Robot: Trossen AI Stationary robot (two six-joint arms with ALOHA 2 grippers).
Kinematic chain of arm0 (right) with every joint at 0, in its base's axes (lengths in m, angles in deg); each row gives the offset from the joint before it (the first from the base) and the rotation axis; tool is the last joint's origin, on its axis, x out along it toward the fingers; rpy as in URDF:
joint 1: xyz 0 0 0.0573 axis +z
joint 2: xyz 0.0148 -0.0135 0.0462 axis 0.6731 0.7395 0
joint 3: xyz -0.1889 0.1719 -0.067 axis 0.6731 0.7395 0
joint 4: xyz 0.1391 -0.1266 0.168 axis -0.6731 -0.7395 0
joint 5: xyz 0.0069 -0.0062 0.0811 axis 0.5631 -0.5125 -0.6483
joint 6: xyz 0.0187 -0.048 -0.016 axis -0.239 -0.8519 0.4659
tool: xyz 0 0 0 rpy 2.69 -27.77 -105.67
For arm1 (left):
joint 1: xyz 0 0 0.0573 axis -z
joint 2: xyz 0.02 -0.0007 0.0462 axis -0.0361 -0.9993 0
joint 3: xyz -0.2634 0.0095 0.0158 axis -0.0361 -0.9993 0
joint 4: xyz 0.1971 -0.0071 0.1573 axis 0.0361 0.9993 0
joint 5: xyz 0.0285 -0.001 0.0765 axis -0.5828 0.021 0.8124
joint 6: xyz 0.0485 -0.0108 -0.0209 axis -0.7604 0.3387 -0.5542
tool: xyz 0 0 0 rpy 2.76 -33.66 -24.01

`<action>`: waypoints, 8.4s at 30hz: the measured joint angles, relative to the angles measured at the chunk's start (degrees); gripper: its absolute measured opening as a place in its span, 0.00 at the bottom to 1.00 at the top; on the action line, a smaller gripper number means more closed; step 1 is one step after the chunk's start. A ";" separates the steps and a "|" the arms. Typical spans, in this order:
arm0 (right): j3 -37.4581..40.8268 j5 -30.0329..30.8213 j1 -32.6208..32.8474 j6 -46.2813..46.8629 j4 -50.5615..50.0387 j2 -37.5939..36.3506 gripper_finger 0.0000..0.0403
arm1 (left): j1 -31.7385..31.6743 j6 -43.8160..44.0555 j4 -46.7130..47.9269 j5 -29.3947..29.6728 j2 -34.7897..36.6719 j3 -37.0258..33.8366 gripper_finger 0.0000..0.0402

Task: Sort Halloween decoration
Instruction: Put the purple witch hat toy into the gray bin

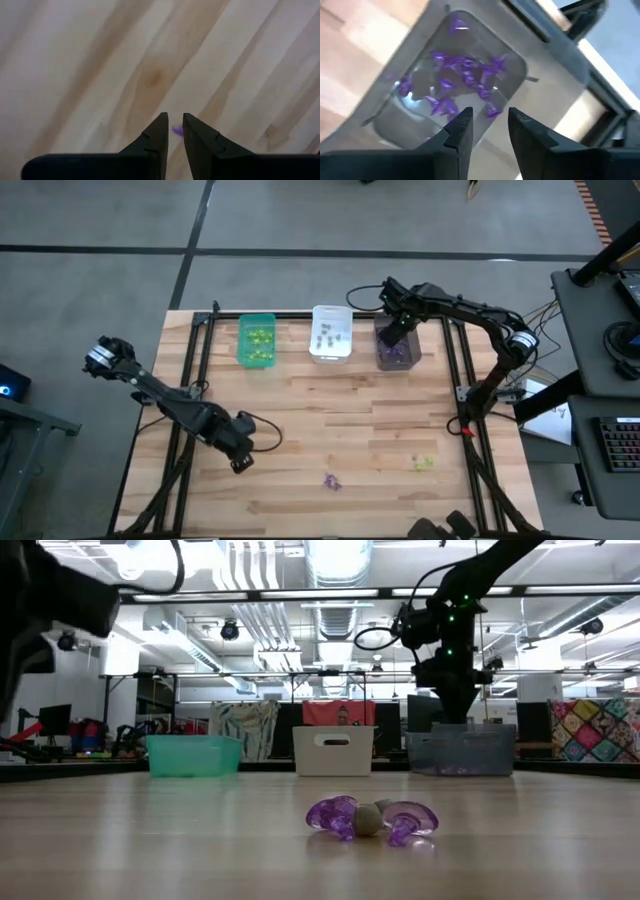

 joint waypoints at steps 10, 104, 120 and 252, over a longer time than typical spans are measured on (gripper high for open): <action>0.00 -3.15 2.39 0.29 -0.14 -0.40 0.29 | 0.49 5.68 0.56 -8.19 -6.96 0.12 0.17; 32.81 -3.26 53.16 -6.68 76.54 -22.12 0.29 | -3.98 -59.24 -49.21 47.76 -11.11 6.34 0.00; 29.38 6.23 54.50 -8.71 95.21 -6.14 0.29 | -6.48 -56.40 -53.73 54.47 -11.34 6.37 0.00; 2.21 -1.03 3.93 8.53 8.20 -7.54 0.30 | -7.65 -57.39 -56.93 53.40 -13.93 6.38 0.41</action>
